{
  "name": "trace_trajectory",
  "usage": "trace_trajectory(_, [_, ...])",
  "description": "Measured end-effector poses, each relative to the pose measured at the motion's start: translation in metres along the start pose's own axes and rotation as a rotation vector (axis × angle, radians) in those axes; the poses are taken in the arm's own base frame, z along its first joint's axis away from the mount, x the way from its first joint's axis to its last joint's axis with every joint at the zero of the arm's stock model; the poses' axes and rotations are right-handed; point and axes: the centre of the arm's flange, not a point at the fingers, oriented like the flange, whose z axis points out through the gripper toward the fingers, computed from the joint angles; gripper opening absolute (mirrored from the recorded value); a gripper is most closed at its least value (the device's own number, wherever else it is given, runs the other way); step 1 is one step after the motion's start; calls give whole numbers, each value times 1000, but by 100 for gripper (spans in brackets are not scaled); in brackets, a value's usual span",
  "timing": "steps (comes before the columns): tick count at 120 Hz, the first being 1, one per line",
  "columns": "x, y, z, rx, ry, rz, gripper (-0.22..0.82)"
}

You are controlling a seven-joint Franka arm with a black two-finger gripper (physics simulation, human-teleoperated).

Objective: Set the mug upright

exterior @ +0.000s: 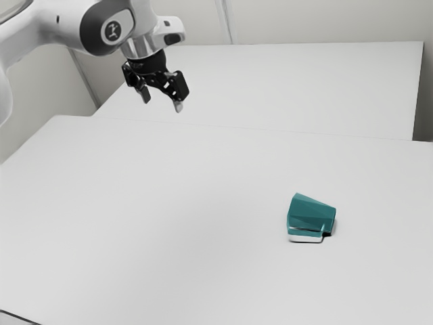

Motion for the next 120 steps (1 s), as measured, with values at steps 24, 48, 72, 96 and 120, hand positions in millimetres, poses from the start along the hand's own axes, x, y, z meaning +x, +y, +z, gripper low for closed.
trace_trajectory(24, [1, -9, 7, -20, 13, -34, 60])
trace_trajectory(48, [23, 5, 82, -176, -82, -86, 60])
trace_trajectory(72, [42, 64, 172, -496, -171, -206, 60])
trace_trajectory(96, [44, 109, 236, -747, -278, -373, 60])
trace_trajectory(120, [32, 145, 292, -839, -375, -479, 60])
